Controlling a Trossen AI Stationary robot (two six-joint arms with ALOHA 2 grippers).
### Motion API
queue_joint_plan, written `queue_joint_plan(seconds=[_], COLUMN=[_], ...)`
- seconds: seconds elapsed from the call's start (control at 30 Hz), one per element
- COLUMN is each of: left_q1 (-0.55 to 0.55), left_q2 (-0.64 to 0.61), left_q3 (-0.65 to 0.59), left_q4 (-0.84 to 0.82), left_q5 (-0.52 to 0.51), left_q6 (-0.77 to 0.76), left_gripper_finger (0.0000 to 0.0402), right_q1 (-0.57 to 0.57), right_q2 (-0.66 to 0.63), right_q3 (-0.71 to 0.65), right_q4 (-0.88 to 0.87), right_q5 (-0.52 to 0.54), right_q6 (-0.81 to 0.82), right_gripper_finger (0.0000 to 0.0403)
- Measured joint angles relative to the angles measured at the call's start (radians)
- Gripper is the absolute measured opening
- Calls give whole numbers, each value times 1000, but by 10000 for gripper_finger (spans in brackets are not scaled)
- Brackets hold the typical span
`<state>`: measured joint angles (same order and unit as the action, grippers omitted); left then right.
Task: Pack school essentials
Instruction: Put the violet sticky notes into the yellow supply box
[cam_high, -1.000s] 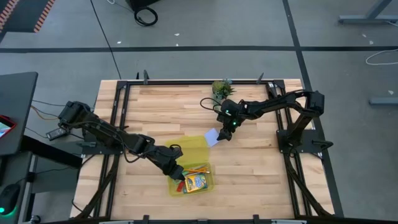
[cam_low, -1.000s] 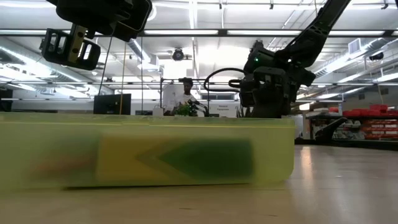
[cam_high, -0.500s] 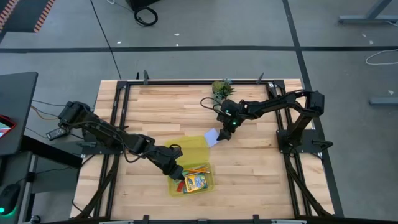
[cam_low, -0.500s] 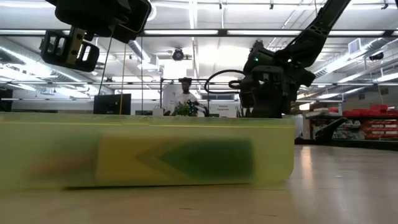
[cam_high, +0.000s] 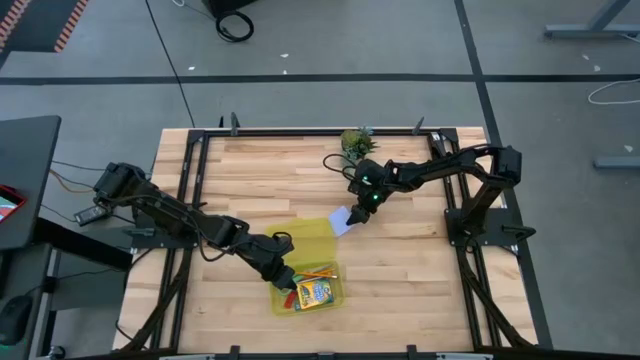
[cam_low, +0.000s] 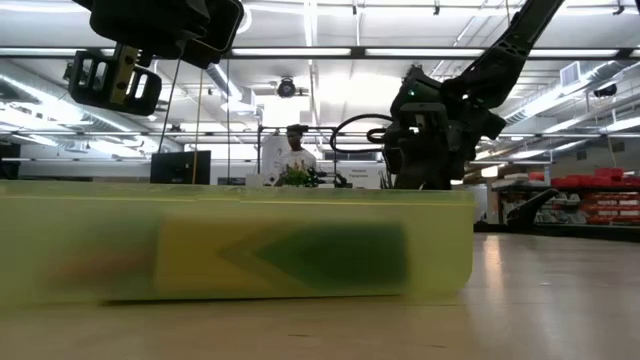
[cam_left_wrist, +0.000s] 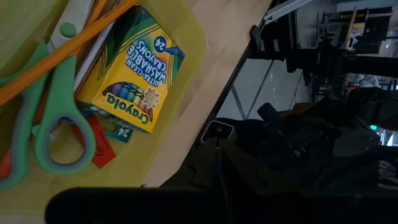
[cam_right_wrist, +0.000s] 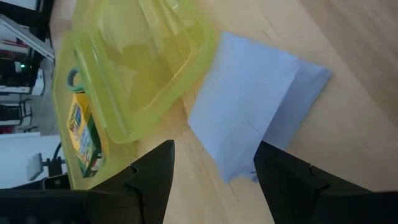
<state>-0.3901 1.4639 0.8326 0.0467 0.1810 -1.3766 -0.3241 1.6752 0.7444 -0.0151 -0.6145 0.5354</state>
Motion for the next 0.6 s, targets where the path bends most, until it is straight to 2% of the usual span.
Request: queue_joint_plan(seconds=[0.33,0.43,0.6], left_q1=[0,0,0], left_q2=[0,0,0], left_q3=[0,0,0], left_q4=[0,0,0], left_q5=[0,0,0], left_q6=[0,0,0], left_gripper_finger=[25,28,25], right_q1=[16,35,72], right_q2=[0,0,0], right_q3=[0,0,0], right_q4=[0,0,0], right_q5=[-9,37,131], right_q6=[38,50,56], right_gripper_finger=[222,207,159])
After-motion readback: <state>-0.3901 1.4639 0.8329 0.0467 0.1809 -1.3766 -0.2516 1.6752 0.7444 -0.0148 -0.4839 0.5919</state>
